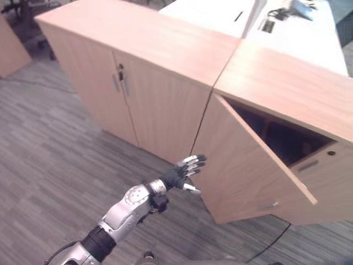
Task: Put the empty folder in the office cabinet
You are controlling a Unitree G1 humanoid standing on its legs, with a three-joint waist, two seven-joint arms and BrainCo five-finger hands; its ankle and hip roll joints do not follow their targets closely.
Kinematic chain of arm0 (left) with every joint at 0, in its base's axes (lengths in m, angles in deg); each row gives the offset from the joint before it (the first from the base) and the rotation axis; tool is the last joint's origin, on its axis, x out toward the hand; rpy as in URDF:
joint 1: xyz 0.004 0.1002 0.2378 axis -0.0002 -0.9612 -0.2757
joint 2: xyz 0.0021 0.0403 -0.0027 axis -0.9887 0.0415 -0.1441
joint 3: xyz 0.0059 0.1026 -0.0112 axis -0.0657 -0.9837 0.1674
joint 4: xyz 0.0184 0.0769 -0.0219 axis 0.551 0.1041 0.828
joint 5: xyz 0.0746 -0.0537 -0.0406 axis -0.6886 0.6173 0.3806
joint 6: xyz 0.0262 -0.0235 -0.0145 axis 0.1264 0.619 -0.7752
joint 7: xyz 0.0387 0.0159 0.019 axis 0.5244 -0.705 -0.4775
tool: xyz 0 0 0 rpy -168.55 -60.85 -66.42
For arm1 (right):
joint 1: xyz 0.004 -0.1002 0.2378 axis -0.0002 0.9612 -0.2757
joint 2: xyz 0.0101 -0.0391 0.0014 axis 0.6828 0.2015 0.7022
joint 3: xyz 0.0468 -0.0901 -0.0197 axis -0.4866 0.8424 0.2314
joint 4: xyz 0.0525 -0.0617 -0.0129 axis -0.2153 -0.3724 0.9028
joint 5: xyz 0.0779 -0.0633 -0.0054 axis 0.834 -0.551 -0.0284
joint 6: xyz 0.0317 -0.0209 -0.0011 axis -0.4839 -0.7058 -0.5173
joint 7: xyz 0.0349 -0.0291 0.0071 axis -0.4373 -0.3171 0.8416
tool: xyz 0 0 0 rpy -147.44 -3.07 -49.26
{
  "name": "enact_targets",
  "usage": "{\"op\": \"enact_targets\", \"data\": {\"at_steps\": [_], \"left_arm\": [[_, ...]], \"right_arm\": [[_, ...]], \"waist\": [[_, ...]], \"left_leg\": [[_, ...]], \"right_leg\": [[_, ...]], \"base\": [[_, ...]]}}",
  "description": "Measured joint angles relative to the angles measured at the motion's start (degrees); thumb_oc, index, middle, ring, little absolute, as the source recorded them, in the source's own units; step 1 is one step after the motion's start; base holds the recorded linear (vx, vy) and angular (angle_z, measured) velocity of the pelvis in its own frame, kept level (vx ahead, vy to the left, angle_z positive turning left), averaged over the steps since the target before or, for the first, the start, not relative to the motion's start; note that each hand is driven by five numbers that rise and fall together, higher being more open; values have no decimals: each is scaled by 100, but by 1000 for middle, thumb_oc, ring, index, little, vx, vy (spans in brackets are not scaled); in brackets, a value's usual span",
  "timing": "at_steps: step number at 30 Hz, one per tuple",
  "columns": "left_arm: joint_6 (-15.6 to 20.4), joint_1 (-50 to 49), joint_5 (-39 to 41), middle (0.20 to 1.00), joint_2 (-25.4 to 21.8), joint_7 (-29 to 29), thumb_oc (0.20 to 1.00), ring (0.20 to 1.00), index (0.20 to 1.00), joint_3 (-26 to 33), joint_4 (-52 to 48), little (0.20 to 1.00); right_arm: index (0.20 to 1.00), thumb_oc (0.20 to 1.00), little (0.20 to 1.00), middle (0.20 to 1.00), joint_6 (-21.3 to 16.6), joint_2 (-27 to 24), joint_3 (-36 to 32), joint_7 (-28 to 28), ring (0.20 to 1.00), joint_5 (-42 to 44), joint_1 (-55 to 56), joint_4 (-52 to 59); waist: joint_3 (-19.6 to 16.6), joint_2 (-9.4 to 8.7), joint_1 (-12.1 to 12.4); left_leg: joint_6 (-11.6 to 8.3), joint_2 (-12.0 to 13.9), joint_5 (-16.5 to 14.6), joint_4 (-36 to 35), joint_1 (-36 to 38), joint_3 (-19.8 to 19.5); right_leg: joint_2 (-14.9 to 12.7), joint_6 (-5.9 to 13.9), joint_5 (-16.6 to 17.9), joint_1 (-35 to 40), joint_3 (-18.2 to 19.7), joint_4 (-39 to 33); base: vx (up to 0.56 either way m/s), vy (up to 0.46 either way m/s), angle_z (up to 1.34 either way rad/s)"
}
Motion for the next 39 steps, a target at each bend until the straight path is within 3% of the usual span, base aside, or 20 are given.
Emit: {"op": "enact_targets", "data": {"at_steps": [1, 2, 3, 4, 5, 7, 13, 19, 21, 22, 23, 24, 25, 27, 28, 29, 30, 34, 39], "left_arm": [[-14, -264, -99, 1000, -25, 8, 1000, 1000, 1000, 167, 51, 1000], [-34, -357, -131, 1000, -67, 4, 1000, 1000, 1000, 144, 84, 1000], [-52, -421, -145, 1000, 157, -16, 1000, 1000, 1000, -16, 84, 1000], [-58, -441, -148, 1000, 372, -55, 1000, 1000, 1000, -107, 50, 1000], [-57, -487, -148, 1000, 393, -57, 1000, 1000, 1000, -109, 6, 1000], [-65, -407, -152, 1000, 381, -40, 1000, 1000, 1000, -70, -7, 1000], [-105, -516, -163, 1000, 271, 97, 1000, 1000, 1000, 5, 6, 1000], [-109, -656, -303, 1000, 299, 266, 1000, 1000, 1000, 315, 58, 1000], [-91, -622, -409, 1000, 315, 362, 1000, 1000, 1000, 443, 247, 1000], [-82, -613, -502, 1000, 313, 456, 1000, 1000, 1000, 484, 317, 1000], [-65, -605, -614, 1000, 309, 569, 1000, 1000, 1000, 589, 426, 1000], [6, -579, -644, 1000, 346, 732, 1000, 1000, 1000, 692, 600, 1000], [46, -471, -790, 1000, 349, 838, 1000, 1000, 1000, 712, 698, 1000], [55, -236, -871, 1000, 358, 964, 1000, 1000, 1000, 730, 847, 1000], [62, -41, -1015, 1000, 350, 1108, 1000, 1000, 1000, 873, 1058, 1000], [86, 13, -1025, 1000, 325, 1204, 1000, 1000, 1000, 1003, 1148, 1000], [123, 82, -1024, 1000, 275, 1266, 1000, 1000, 1000, 1148, 1275, 1000], [165, 504, -1023, 1000, -61, 1469, 1000, 1000, 1000, 1359, 1834, 1000], [268, 806, -1323, 1000, -447, 1587, 1000, 1000, 1000, 1565, 2782, 1000]], "right_arm": [[1000, 1000, 1000, 1000, -64, 117, 188, 13, 1000, 0, -49, 94], [1000, 1000, 1000, 1000, -129, 192, 316, 38, 1000, 1, -85, 169], [1000, 1000, 1000, 1000, -130, 93, 339, 47, 1000, -3, -70, 165], [1000, 1000, 1000, 1000, -114, -51, 312, 70, 1000, 0, -2, 142], [1000, 1000, 1000, 1000, -109, -22, 294, 106, 1000, 10, 2, 108], [1000, 1000, 1000, 1000, -123, 0, 248, 147, 1000, 67, 69, 112], [1000, 1000, 1000, 1000, -132, 180, -40, 339, 1000, 448, 334, 80], [1000, 1000, 1000, 1000, -238, 207, -78, 514, 1000, 742, 283, 81], [1000, 1000, 1000, 1000, -259, 203, -77, 561, 1000, 747, 249, 128], [1000, 1000, 1000, 1000, -254, 207, -71, 562, 1000, 763, 234, 163], [1000, 1000, 1000, 1000, -259, 210, -56, 565, 1000, 866, 208, 264], [1000, 1000, 1000, 1000, -258, 141, -49, 574, 1000, 966, 157, 346], [1000, 1000, 1000, 1000, -253, 43, -53, 584, 1000, 967, 107, 422], [1000, 1000, 1000, 1000, -244, -48, -68, 611, 1000, 989, 90, 511], [1000, 1000, 1000, 1000, -251, -76, -84, 637, 1000, 1125, 69, 536], [1000, 1000, 1000, 1000, -269, -90, -107, 642, 1000, 1208, 71, 557], [1000, 1000, 1000, 1000, -307, -25, -102, 666, 1000, 1276, 71, 551], [1000, 1000, 1000, 1000, -338, 92, -343, 642, 1000, 1610, 368, 605], [1000, 1000, 1000, 1000, -329, 22, -708, 556, 1000, 1766, 680, 669]], "waist": [[-170, -179, 98], [-223, -346, 2], [-320, -100, -111], [-364, 195, -92], [-369, 148, -14], [-370, 79, -235], [-204, -133, -335], [-66, 46, -402], [12, 127, -393], [66, 110, -345], [136, 16, -306], [165, -53, -257], [202, -84, -240], [271, -3, -303], [275, 76, -301], [222, 190, -282], [221, 188, -262], [145, 187, -538], [-70, 543, -745]], "left_leg": [[-74, 70, -58, 501, -224, 172], [-264, 165, -257, 1014, -600, -10], [-414, 215, -146, 273, -664, -310], [-356, 329, 334, -260, -630, -377], [-566, 346, 581, -359, -515, -366], [-661, 398, 686, -435, -430, -405], [-783, 746, 841, -465, -330, -228], [-816, 1211, 860, -324, 55, 243], [-798, 1397, 871, -38, 132, 220], [-800, 1479, 869, 214, 117, 18], [-810, 1569, 795, 803, -162, -533], [-867, 1276, 535, 939, -321, -1533], [-821, 884, 423, 775, -462, -1956], [-753, 418, 378, 644, -662, -2379], [-629, 65, 368, 342, -627, -2561], [-546, -43, 384, 79, -560, -2630], [-364, -55, 414, 51, -481, -2530], [-253, -213, 547, -418, -67, -2341], [-224, -248, 615, -754, 212, -2274]], "right_leg": [[96, -92, 129, 143, 66, -678], [81, -72, 35, 140, 110, -779], [297, -80, 4, 127, 129, -779], [527, -34, -30, 121, 224, -779], [533, 122, -190, 134, 369, -781], [624, 164, -324, 166, 357, -781], [968, 33, -402, 121, 566, -783], [1374, -179, -536, 192, 1051, -821], [1544, -334, -599, 171, 1337, -822], [1598, -447, -597, 196, 1496, -823], [1577, -618, -601, 245, 1746, -824], [1543, -788, -533, 225, 2080, -815], [1477, -800, -525, 179, 2240, -821], [1479, -800, -525, 223, 2368, -825], [1491, -739, -528, 232, 2527, -825], [1560, -665, -545, 232, 2621, -826], [1564, -570, -512, 295, 2699, -821], [1389, -388, -487, 380, 2708, -824], [1364, -304, -559, 487, 2731, -825]], "base": [[33, -230, -128], [31, -310, -85], [-3, -268, -31], [-29, -298, -58], [-33, -224, -51], [-28, -184, -15], [-5, -240, -16], [18, -197, -46], [-20, -115, -64], [-22, -70, -88], [-65, -36, -113], [-54, 0, -119], [-60, 16, -105], [7, 48, -57], [27, 98, -70], [52, 145, -102], [72, 162, -78], [33, 156, -19], [2, 101, -4]]}}
